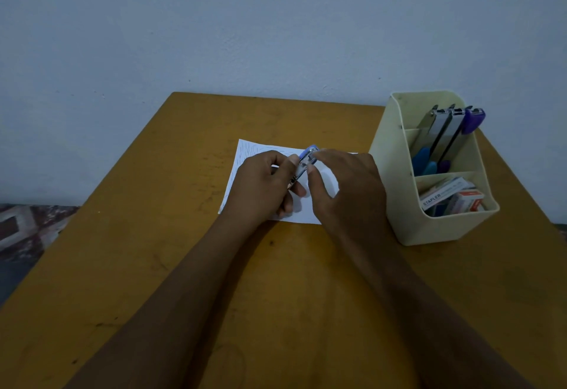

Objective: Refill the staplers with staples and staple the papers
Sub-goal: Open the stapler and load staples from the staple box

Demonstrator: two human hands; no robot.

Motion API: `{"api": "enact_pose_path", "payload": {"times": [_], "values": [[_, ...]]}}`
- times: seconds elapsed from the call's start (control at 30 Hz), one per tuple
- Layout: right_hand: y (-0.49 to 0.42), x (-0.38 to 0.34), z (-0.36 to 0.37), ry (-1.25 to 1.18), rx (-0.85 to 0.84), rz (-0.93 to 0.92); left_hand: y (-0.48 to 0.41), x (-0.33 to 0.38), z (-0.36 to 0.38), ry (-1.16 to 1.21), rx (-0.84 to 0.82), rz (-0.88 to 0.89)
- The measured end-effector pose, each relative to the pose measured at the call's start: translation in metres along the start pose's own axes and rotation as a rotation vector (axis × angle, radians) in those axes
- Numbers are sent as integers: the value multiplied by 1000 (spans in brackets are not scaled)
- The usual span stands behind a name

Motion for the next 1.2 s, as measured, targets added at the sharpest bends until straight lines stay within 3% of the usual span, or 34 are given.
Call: {"api": "enact_pose_path", "payload": {"times": [0.23,0.47,0.67,0.9,1.07,1.2], "values": [[-1,-5,12,111,-164,4,-1,-3,1,8,23,-2],[0,-7,19,69,-210,2,-2,-6,-3,20,60,4],[3,9,22,-233,-231,186,-2,-5,-2,27,68,12],[6,41,24,-485,-199,423,1,8,-8,-339,136,139],[7,44,28,-483,-226,419,3,17,-5,-511,146,219],[6,44,28,-517,-237,412,2,11,-13,-376,194,140]]}}
Point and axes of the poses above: each hand's wrist, its own y-axis away from the middle knuckle, its own z-axis out of the palm, x = y × z, the point moved 9 cm from there along -y, towards the middle knuckle, and after that the axes turned 12 degrees about -x, right-handed, at the moved point
